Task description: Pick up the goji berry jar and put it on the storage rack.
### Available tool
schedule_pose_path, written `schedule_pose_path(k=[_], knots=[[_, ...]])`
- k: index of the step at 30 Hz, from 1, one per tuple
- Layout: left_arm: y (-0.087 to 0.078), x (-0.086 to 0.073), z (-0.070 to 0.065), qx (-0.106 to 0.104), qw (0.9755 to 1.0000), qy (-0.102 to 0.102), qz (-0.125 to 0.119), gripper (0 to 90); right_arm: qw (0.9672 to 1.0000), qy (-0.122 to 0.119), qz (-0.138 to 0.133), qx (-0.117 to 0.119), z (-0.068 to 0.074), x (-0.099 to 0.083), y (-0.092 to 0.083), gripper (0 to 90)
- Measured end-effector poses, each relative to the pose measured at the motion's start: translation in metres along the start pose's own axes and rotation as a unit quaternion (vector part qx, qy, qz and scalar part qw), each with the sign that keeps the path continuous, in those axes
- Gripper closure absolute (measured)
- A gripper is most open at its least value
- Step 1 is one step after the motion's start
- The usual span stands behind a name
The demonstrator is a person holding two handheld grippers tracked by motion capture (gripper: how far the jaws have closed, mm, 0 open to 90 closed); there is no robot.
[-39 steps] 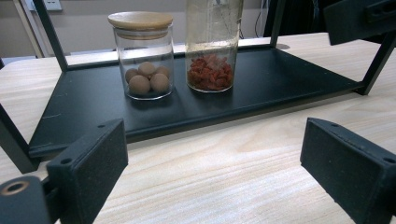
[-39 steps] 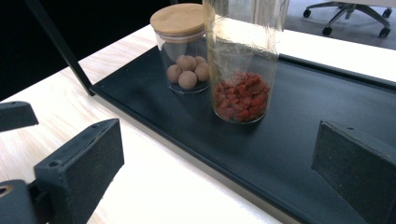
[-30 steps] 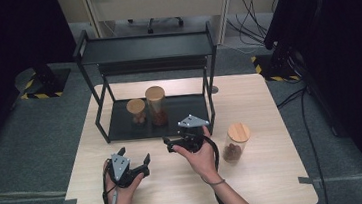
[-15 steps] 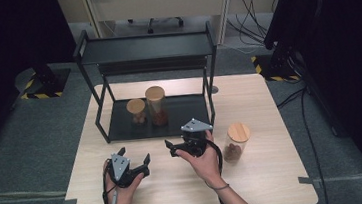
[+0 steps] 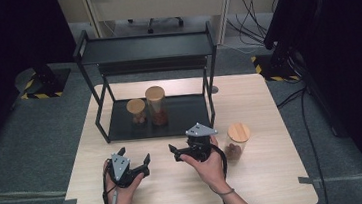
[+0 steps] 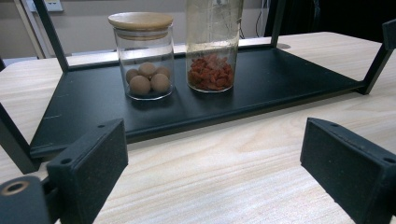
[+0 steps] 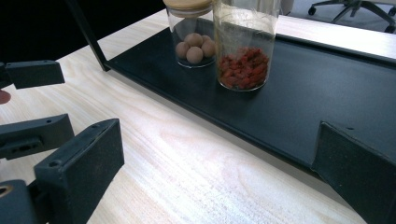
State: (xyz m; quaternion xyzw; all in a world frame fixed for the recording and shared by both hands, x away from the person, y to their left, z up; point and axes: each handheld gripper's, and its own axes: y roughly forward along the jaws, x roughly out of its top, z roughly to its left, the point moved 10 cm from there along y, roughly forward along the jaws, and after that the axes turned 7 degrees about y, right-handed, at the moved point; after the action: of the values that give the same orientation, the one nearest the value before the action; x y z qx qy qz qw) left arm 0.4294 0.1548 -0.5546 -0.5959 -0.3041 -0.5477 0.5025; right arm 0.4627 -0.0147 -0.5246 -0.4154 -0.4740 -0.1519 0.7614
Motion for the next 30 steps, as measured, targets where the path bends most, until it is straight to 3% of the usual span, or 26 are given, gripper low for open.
schedule_pose_path(k=[30], knots=[[0.000,0.000,0.000,0.003,1.0000,0.000,0.000,7.2,0.9999,-0.011,0.001,0.011,0.005,-0.032,-0.027,2.8]])
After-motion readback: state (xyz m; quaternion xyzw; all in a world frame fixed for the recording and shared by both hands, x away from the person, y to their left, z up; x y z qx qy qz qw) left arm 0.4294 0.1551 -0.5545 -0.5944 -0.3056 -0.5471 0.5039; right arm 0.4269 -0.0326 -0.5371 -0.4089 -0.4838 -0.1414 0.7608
